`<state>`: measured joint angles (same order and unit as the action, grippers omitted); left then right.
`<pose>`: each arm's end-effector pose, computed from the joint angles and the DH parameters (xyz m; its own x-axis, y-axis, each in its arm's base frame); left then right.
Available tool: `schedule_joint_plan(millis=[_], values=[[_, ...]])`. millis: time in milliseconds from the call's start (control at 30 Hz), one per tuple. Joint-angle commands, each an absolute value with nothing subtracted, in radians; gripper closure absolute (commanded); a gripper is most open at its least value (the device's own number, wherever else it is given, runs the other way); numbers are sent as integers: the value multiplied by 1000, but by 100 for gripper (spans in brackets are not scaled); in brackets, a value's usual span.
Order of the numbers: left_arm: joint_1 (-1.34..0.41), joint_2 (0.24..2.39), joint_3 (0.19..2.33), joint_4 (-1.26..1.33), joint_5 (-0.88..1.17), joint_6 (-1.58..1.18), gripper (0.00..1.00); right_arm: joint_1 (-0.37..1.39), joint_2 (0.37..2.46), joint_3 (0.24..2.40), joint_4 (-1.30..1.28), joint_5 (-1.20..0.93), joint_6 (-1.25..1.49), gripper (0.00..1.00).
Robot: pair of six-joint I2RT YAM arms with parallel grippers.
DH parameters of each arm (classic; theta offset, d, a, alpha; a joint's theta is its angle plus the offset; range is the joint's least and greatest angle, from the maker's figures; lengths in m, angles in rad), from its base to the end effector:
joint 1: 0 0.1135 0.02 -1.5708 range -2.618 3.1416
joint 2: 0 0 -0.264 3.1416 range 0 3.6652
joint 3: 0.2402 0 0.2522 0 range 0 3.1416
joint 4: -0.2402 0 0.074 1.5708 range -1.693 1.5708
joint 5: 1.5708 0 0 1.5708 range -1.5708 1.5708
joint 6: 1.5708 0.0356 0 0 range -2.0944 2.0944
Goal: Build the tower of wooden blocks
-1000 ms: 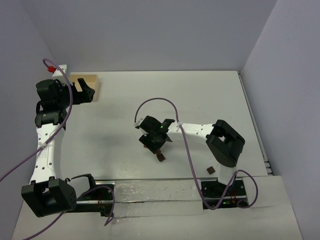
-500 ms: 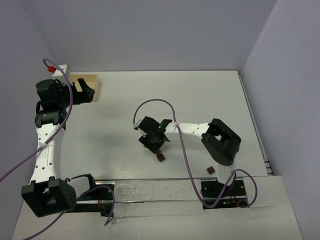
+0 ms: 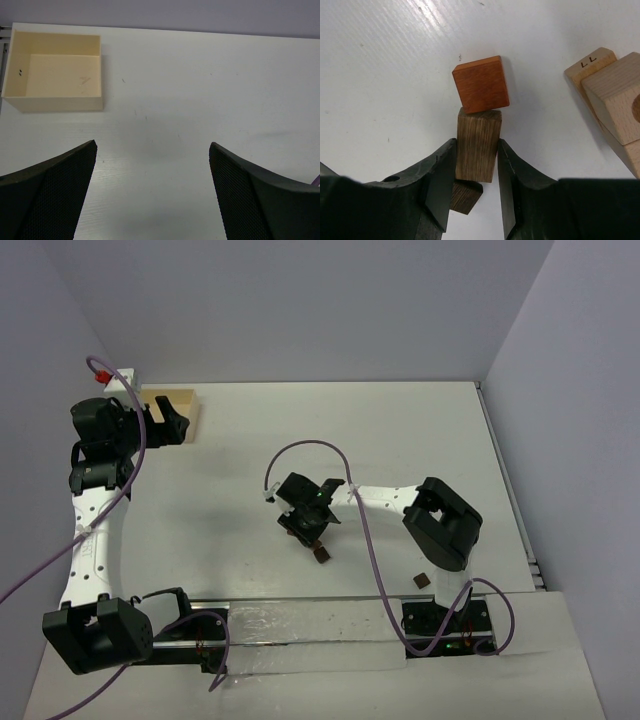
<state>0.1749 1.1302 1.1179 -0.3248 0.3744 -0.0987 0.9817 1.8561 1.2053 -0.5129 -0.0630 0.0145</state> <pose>0.2526 0.0314 0.3738 -0.3416 -0.1535 -0.9272 0.1450 0.9662 -0.2134 0.2031 0.3080 0.1656 -0.5224 -0.7557 -0.3951 -0.8361 0.5448 0.0635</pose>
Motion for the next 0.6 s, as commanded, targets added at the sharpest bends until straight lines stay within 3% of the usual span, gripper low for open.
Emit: schedule_joint_plan(millis=[0,167,267,567], values=[[183,1105,1160,-302,397,-91,1,986,1825,1217,-526,-106,-18,69],[183,1101,1154,-296,430,-93,1,986,1719,1263,-615,-102,-133,83],[183,1107,1157,-301,503,-78,1,985,1667,1317,-670,-80,-222,100],[182,1145,1176,-314,667,-44,1,962,1562,1368,-788,-41,-523,100]])
